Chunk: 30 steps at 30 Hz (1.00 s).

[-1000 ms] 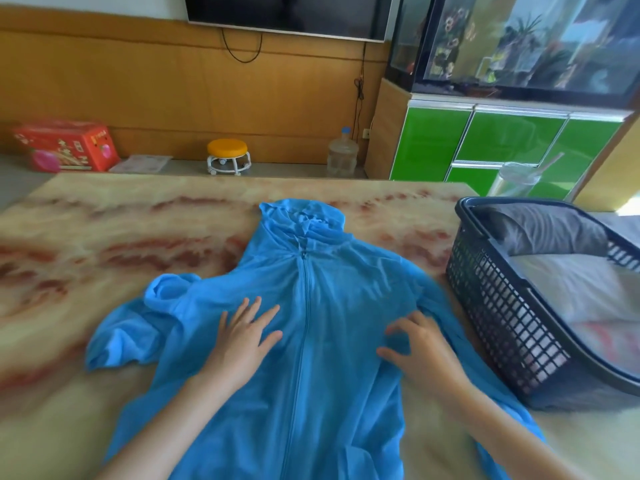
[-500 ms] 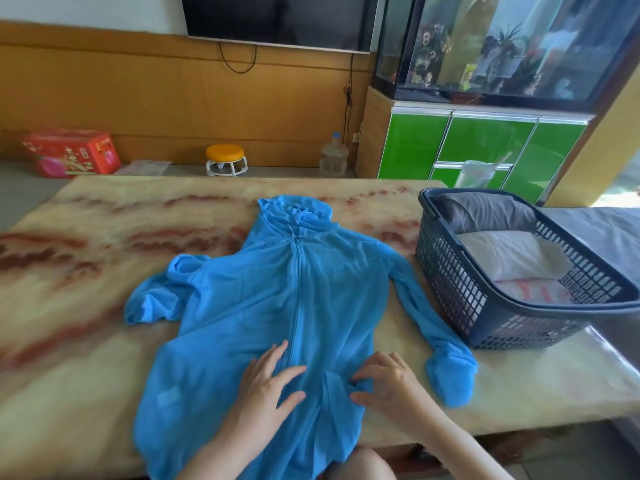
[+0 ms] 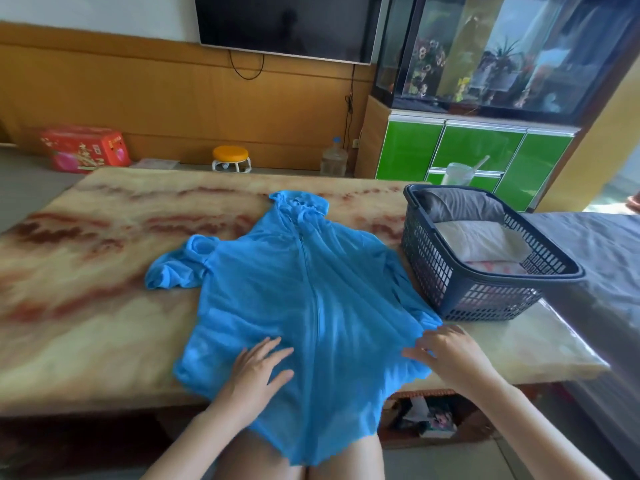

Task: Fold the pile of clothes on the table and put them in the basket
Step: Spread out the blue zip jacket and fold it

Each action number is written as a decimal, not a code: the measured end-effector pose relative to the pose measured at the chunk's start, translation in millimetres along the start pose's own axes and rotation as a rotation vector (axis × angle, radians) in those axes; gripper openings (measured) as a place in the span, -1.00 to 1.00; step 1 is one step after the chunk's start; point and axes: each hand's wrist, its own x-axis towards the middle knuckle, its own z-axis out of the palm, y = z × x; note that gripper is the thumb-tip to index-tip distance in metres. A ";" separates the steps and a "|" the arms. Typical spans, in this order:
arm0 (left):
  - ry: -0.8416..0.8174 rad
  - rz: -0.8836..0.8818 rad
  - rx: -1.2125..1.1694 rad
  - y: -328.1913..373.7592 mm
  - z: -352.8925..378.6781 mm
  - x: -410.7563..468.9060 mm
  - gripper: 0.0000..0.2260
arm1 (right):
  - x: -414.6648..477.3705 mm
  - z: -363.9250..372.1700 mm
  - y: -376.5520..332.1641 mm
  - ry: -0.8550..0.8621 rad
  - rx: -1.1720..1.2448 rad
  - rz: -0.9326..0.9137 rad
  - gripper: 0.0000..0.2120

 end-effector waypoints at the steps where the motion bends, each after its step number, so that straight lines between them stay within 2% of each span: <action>1: -0.032 -0.005 0.033 2.2 -0.5 -0.1 0.04 | -2.3 2.8 1.1 -0.044 0.060 0.023 -0.15; 4: 0.037 0.013 0.059 8.3 1.1 0.1 -0.46 | -8.9 12.9 -11.4 -0.100 0.216 0.081 -0.20; 6: 0.201 0.016 0.017 7.8 0.4 -1.2 -0.65 | -11.1 18.2 -23.5 -0.095 0.191 0.086 -0.46; 8: 0.348 -0.025 0.023 -3.2 -3.2 -0.6 -0.70 | -10.7 24.4 -35.3 -0.055 0.198 0.075 -0.61; 14: 0.607 -0.369 -0.099 -56.9 -33.1 -20.6 -0.65 | 7.5 33.2 -82.0 -0.074 0.309 -0.044 -0.68; 18: 0.546 -0.524 -0.422 -76.7 -37.5 -39.9 -0.72 | 30.0 37.6 -120.6 -0.099 0.353 -0.100 -0.67; 20: 0.493 -0.546 -0.559 -79.0 -37.0 -42.2 -0.64 | 42.4 40.3 -140.5 -0.110 0.337 -0.097 -0.63; 22: 0.410 -0.555 -0.649 -78.0 -39.3 -42.0 -0.55 | 54.9 42.8 -158.0 -0.137 0.334 -0.063 -0.59; 24: 0.327 -0.558 -0.665 -77.2 -40.3 -41.1 -0.59 | 64.9 45.8 -169.7 -0.160 0.295 -0.025 -0.52; 27: 0.294 -0.531 -0.599 -75.8 -40.4 -41.2 -0.83 | 75.0 51.3 -172.2 -0.111 0.244 0.138 -0.43; 28: 0.312 -0.505 -0.608 -75.9 -40.3 -42.2 -0.84 | 77.8 52.2 -169.9 -0.100 0.260 0.219 -0.43; 30: 0.351 -0.440 -0.676 -74.3 -42.0 -46.6 -0.86 | 84.1 53.1 -164.2 -0.134 0.283 0.334 -0.54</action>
